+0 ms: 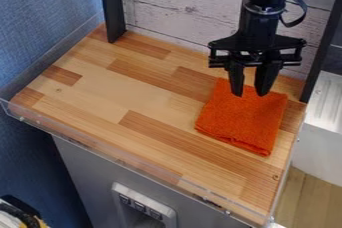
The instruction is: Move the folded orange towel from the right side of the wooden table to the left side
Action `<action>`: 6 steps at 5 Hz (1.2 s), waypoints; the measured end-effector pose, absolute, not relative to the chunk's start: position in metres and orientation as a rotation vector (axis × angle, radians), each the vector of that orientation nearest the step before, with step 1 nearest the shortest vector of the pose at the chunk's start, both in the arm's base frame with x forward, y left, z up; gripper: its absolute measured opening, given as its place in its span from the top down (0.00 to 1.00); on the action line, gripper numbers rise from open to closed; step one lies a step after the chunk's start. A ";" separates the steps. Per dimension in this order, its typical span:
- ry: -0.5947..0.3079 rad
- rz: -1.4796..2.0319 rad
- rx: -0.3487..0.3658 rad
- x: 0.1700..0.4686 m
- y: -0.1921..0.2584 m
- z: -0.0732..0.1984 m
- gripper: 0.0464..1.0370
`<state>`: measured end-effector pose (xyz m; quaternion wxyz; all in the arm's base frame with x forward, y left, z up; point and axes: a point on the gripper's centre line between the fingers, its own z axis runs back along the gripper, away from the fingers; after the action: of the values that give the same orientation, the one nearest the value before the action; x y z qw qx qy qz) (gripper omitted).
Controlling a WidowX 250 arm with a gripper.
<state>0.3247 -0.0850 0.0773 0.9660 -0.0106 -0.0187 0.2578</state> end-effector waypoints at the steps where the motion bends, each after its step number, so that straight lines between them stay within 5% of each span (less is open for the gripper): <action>1: -0.036 0.550 -0.007 0.327 -0.084 0.066 0.90; 2: -0.038 0.571 0.003 0.327 -0.082 0.057 0.98; 6: 0.011 0.535 0.036 0.334 -0.091 0.022 0.99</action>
<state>0.3344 -0.0912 0.0224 0.9643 0.0176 0.0053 0.2641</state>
